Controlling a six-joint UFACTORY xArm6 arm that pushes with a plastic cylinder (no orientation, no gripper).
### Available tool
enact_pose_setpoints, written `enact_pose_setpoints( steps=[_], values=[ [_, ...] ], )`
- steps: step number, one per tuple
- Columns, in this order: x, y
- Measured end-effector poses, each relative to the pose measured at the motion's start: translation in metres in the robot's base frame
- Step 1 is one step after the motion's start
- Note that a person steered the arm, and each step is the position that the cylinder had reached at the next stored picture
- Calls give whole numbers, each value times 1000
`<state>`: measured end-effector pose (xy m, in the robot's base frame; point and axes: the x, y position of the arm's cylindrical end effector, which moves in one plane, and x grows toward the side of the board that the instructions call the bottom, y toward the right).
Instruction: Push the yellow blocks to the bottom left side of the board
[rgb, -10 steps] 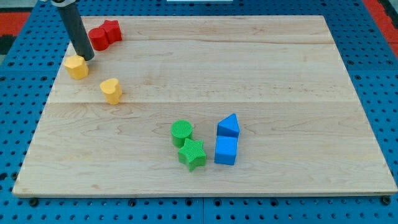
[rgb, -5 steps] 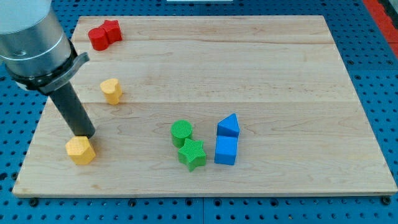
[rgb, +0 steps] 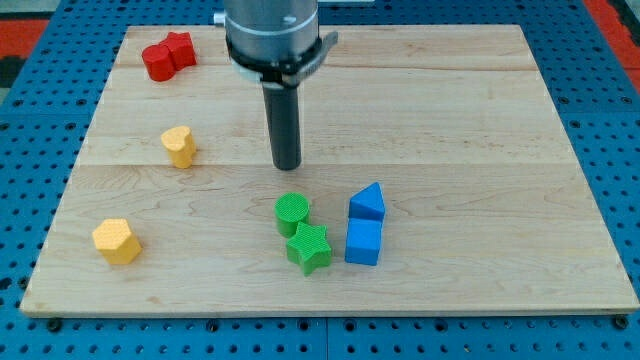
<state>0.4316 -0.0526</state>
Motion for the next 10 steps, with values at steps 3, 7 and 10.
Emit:
enact_pose_setpoints(
  steps=[3, 7, 10],
  values=[
    [-56, -112],
    [-67, -157],
    [64, -149]
  ],
)
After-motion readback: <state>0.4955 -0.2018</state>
